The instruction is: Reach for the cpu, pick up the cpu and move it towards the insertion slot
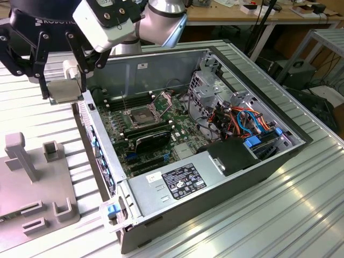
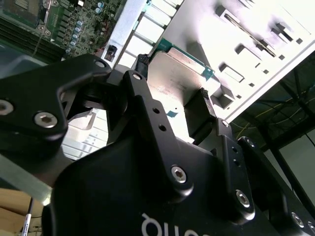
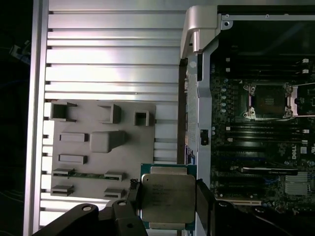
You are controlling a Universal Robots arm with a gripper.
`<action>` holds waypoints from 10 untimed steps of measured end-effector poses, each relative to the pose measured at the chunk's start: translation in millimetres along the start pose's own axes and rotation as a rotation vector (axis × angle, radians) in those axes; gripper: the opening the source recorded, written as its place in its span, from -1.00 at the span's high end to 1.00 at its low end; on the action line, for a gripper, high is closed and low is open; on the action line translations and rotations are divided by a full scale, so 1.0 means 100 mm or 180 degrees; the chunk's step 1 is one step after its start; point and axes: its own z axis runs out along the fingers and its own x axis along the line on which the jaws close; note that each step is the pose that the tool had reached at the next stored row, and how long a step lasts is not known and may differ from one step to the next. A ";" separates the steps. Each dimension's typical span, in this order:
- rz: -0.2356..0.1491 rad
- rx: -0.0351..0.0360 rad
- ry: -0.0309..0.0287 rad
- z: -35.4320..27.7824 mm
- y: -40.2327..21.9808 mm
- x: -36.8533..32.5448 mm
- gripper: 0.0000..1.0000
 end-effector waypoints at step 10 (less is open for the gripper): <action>0.0000 0.0000 0.0000 -0.005 -0.003 -0.113 -0.08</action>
